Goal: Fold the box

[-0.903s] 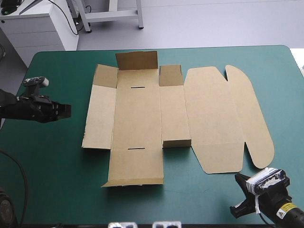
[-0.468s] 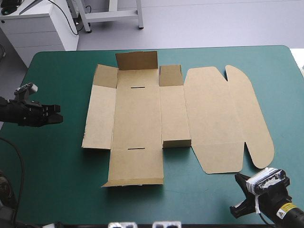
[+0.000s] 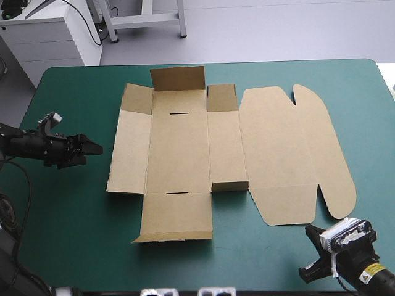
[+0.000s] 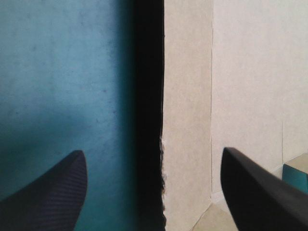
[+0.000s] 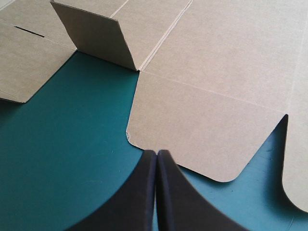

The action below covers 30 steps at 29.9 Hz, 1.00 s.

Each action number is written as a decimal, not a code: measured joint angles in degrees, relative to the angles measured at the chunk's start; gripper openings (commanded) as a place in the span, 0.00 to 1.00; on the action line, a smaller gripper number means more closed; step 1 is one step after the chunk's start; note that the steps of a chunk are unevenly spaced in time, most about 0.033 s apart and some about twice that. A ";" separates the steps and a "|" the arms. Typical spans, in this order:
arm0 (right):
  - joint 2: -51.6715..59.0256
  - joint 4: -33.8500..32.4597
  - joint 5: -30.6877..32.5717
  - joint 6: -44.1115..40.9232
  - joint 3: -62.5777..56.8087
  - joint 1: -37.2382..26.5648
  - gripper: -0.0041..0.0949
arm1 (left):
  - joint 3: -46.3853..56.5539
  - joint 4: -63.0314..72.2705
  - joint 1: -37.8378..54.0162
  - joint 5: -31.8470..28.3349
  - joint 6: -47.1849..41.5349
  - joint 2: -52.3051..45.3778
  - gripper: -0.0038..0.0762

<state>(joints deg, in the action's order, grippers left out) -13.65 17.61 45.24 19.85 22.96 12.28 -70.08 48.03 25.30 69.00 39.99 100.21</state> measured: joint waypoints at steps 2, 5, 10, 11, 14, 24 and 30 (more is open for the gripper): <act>0.00 0.00 0.00 0.00 0.00 0.00 0.03 | 0.00 0.00 -0.91 -0.19 0.34 1.22 0.76; 0.00 0.00 0.00 0.00 0.00 0.00 0.03 | 0.00 0.00 -2.55 -0.30 0.68 2.81 0.76; 0.00 0.00 0.00 0.00 0.00 0.00 0.03 | 0.00 0.05 -5.40 -0.35 0.96 5.47 0.76; 0.00 0.00 0.00 0.00 0.00 0.00 0.03 | 0.00 0.05 -5.96 -0.41 0.96 6.03 0.76; 0.00 0.00 0.00 0.00 0.00 0.00 0.03 | 0.11 1.02 -7.36 -0.34 0.96 7.04 0.76; 0.00 0.00 -0.04 0.00 0.00 0.00 0.03 | 1.07 4.68 -12.99 0.23 1.67 8.13 0.74; 0.00 0.00 -0.04 0.00 0.00 0.00 0.03 | 1.13 6.25 -14.26 0.40 2.01 9.10 0.48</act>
<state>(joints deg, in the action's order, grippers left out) -13.65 17.61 45.20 19.85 22.96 12.28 -68.94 54.29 11.04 69.40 42.00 109.32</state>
